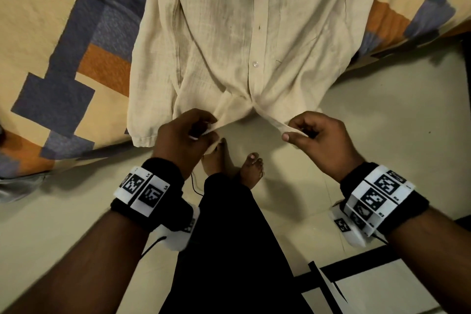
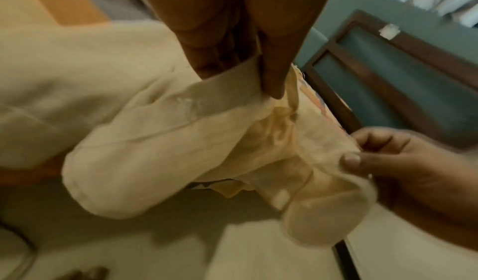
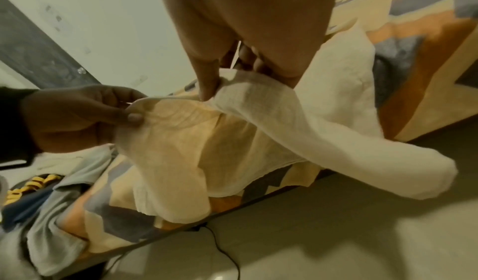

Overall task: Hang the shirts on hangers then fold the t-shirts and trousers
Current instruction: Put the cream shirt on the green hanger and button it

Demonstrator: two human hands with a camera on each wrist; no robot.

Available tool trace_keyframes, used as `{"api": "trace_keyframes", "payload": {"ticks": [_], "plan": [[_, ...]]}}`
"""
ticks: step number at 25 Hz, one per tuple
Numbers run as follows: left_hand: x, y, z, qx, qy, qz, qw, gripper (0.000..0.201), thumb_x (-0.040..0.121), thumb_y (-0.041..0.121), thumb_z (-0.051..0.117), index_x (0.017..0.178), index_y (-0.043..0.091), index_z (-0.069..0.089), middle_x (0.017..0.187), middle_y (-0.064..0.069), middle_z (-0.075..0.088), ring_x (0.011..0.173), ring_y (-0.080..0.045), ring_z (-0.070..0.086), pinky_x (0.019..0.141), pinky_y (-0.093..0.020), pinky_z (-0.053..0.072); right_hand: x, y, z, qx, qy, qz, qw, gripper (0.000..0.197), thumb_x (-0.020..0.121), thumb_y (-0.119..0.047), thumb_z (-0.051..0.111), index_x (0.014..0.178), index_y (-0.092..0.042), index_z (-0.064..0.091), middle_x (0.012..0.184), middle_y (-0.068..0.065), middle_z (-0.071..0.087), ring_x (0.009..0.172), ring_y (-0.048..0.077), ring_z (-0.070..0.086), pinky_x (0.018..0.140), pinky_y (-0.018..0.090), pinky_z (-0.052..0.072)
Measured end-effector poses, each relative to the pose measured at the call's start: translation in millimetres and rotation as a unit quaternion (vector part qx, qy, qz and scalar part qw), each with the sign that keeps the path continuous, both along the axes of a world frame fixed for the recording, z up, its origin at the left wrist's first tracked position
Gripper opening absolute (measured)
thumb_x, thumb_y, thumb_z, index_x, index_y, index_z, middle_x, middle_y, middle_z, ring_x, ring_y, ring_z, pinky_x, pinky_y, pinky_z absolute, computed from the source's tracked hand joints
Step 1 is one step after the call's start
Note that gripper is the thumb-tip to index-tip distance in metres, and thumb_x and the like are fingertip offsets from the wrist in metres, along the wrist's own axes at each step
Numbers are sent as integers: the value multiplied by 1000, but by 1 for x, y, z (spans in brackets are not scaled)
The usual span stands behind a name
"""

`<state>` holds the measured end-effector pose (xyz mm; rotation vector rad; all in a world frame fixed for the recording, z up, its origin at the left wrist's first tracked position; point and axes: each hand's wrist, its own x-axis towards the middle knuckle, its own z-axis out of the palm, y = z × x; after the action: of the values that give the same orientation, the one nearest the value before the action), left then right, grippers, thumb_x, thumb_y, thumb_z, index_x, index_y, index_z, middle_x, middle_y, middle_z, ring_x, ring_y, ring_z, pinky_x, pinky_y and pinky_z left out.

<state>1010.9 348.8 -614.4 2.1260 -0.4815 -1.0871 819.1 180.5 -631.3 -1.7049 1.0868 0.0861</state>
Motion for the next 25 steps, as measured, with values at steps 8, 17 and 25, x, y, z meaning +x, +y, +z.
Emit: {"api": "trace_keyframes", "payload": {"ticks": [8,17,25], "plan": [[-49,-35,18,-82,139,102,982,12,81,11,73,85,22,72,73,11,71,72,-4,67,72,-22,55,20,35,29,80,-128,-78,985,23,82,-5,72,75,-24,62,65,-8,59,60,9,53,56,15,45],[-54,-14,14,-15,159,63,985,17,71,2,80,74,13,68,68,-9,70,66,-33,66,64,-40,56,5,50,19,-37,-106,26,993,14,80,-6,74,84,-20,74,81,-17,63,75,3,62,67,12,44],[-55,-17,6,-10,200,94,975,25,71,-5,76,77,19,72,72,-1,73,72,-17,70,75,-32,57,4,48,19,148,-90,-81,982,23,77,2,75,92,-15,75,84,-8,75,81,8,70,78,23,55]]}}
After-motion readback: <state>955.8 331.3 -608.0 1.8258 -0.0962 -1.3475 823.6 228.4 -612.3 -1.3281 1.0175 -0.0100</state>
